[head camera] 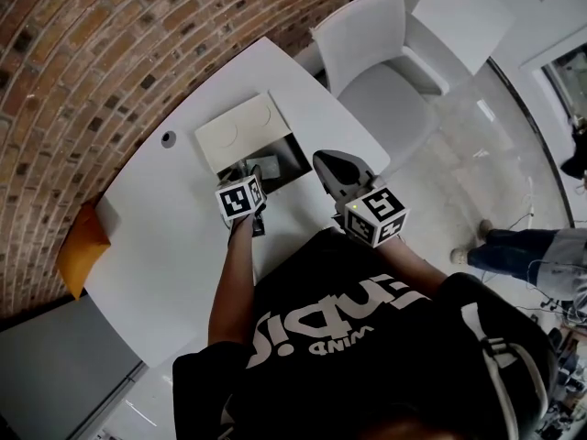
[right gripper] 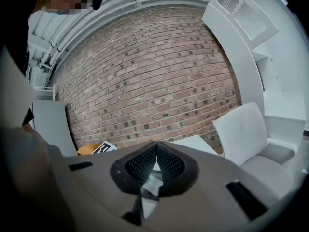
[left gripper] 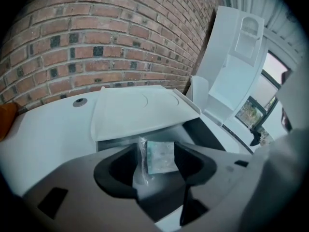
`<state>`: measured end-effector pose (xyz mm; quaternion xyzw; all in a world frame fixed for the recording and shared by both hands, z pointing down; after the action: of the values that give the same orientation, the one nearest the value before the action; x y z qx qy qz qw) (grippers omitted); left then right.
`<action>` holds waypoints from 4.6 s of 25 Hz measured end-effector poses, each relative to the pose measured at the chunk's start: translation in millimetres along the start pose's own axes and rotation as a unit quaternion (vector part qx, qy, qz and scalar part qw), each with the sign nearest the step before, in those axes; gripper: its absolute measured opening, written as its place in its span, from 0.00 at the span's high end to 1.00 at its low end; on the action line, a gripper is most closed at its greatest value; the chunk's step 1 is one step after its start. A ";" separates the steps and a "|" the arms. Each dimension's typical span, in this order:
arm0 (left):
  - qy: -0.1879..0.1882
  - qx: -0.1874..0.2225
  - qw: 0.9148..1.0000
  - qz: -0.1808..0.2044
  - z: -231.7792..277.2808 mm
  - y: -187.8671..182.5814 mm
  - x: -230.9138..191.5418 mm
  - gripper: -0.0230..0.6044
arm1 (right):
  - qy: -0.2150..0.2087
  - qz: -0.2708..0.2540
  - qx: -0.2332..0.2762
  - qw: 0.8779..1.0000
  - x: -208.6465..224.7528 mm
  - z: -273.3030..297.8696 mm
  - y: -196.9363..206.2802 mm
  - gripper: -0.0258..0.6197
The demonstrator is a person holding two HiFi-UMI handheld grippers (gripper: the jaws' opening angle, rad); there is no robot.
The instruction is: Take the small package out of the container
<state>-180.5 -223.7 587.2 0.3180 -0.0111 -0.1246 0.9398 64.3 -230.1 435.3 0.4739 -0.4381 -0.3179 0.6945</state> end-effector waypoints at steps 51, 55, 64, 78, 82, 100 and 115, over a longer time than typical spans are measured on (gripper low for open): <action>-0.093 -0.119 0.983 0.103 36.4 7.1 9.4 0.81 | 0.031 0.008 0.011 0.999 -12.3 -20.0 5.0 0.96; -0.094 -0.115 0.983 0.108 34.7 7.3 8.5 0.90 | 0.031 0.006 0.012 0.999 -14.1 -19.4 5.7 0.96; -0.079 -0.113 0.985 0.103 31.1 6.6 6.2 0.95 | 0.036 0.008 0.011 0.999 -15.4 -21.5 5.9 0.96; -0.040 -0.102 0.992 0.068 21.1 3.1 -4.7 0.96 | 0.032 0.005 0.009 0.999 -17.4 -20.3 7.8 0.96; -0.022 -0.096 0.994 0.054 6.8 2.3 -11.7 0.96 | 0.033 0.007 0.009 0.999 -17.6 -19.7 7.6 0.96; 0.028 -0.002 0.999 0.015 -51.5 -10.6 -22.6 0.96 | 0.022 0.011 0.006 1.000 -17.9 -17.2 10.6 0.96; 0.053 0.117 0.992 0.001 -127.0 -30.9 -20.0 0.96 | 0.006 0.009 0.011 1.000 -21.1 -15.3 9.1 0.96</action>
<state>-194.1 -167.0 468.5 0.4316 0.0237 -0.1047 0.8956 69.7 -203.1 434.7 0.4795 -0.4414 -0.3037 0.6950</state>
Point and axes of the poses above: the fingertips, and each gripper's own axes: z forward along the fingers, x to its right, y out of its underside, the point moved 9 cm from there along -z, backward along the fingers, and after that the axes turned 15 degrees about -y, right-handed, at the moved point
